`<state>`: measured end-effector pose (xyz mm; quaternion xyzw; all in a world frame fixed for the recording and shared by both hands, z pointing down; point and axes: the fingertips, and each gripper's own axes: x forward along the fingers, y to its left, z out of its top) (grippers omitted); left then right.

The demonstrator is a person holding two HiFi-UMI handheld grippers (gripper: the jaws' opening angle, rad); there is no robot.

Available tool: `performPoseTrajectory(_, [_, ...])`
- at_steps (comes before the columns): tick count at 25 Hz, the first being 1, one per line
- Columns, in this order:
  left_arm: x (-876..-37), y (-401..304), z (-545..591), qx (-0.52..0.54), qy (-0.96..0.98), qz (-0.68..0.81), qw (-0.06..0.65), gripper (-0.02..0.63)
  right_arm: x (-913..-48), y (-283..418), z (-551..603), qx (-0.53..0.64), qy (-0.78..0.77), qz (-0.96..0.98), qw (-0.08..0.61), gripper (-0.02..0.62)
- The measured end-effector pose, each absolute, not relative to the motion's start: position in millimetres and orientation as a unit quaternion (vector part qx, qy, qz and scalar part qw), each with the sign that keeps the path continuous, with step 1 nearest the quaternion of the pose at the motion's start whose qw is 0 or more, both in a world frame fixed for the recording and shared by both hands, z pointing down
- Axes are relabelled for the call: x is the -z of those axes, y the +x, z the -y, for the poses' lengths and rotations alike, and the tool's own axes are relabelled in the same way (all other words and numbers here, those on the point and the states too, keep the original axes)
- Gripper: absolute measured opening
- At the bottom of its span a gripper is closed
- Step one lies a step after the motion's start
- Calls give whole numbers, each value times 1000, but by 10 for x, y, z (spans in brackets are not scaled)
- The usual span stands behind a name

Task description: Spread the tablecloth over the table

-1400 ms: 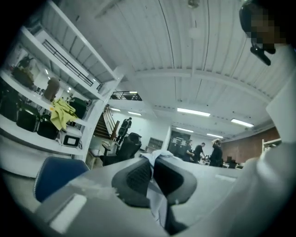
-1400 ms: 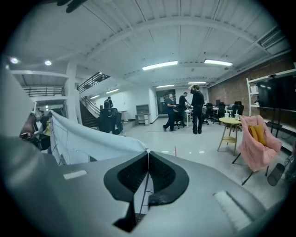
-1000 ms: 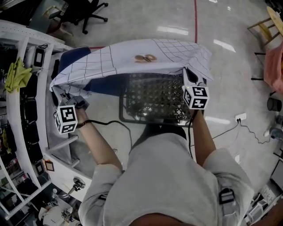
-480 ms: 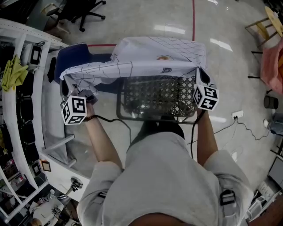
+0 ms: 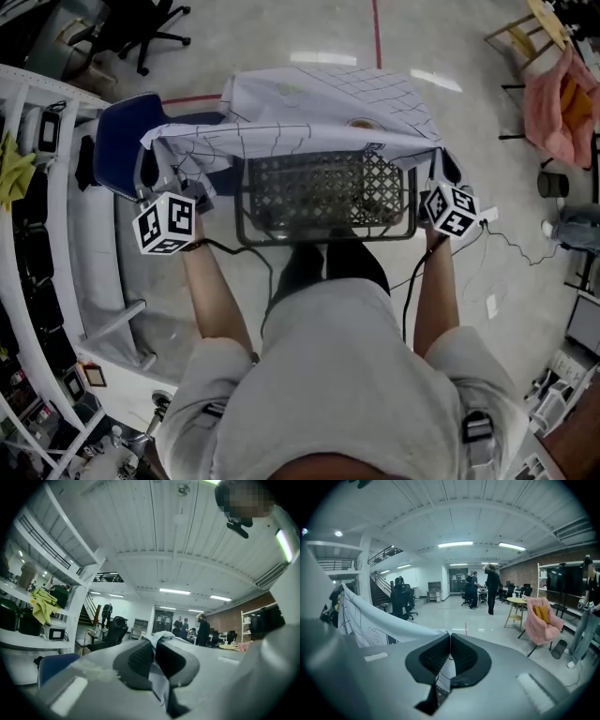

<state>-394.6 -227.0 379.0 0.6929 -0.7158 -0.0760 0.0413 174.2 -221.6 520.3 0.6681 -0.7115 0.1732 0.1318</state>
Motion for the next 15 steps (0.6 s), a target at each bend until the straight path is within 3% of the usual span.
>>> performPoseTrajectory(8, [-3943, -3738, 2034, 70, 698, 712, 43, 26, -5502, 1877, 1790, -186, 663, 706, 165, 8])
performPoseTrajectory(15, [-3915, -3885, 1520, 62, 653, 754, 32, 26, -5382, 1747, 2053, -175, 624, 752, 121, 8])
